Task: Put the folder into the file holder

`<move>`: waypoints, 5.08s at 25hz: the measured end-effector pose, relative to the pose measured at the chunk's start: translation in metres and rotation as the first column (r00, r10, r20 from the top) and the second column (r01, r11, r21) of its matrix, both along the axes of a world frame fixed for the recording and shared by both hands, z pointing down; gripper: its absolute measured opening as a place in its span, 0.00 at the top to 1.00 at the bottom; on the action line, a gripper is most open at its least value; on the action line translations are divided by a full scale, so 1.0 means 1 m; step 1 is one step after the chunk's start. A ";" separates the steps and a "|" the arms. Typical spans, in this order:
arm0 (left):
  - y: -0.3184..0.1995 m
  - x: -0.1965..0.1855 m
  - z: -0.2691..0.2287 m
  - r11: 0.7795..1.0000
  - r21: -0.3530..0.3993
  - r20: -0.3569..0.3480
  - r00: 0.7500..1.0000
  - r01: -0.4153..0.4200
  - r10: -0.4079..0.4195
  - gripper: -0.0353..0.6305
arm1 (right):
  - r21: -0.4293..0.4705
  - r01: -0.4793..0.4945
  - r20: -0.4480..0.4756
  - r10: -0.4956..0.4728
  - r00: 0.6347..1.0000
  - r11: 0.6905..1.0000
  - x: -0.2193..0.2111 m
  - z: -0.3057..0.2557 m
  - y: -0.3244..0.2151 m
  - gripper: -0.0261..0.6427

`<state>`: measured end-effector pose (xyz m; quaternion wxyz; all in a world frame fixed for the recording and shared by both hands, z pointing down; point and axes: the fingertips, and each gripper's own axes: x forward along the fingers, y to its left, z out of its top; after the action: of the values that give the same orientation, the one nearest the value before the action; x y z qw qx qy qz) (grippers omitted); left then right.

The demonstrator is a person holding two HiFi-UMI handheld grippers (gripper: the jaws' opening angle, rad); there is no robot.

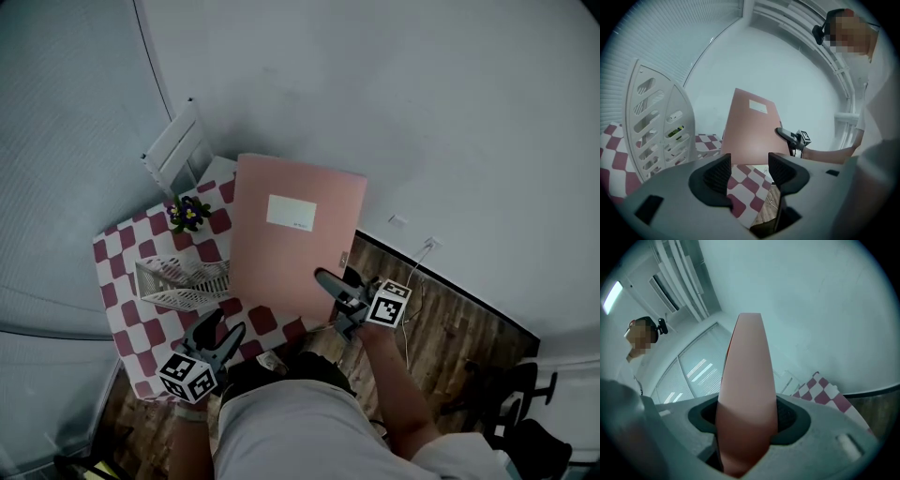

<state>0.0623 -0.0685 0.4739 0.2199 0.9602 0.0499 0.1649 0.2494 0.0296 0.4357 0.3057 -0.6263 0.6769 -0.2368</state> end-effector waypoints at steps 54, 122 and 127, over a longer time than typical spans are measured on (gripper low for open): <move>0.074 -0.007 0.019 0.694 0.021 0.107 0.688 0.720 -0.717 0.59 | 0.193 0.650 -0.621 -0.421 0.661 0.735 -0.044 -0.023 -0.126 0.56; 0.093 -0.026 0.042 0.633 -0.007 0.166 0.625 0.774 -0.763 0.59 | 0.044 0.679 -0.743 -0.430 0.513 0.733 -0.085 -0.030 -0.156 0.51; 0.093 -0.029 0.043 0.629 -0.011 0.164 0.622 0.778 -0.766 0.59 | 0.091 0.663 -0.713 -0.416 0.564 0.743 -0.077 -0.028 -0.155 0.54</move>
<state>0.0333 0.0240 0.5174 0.3109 0.8644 -0.3761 0.1209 0.1724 -0.1256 0.4072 0.0669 -0.3597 0.9299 0.0376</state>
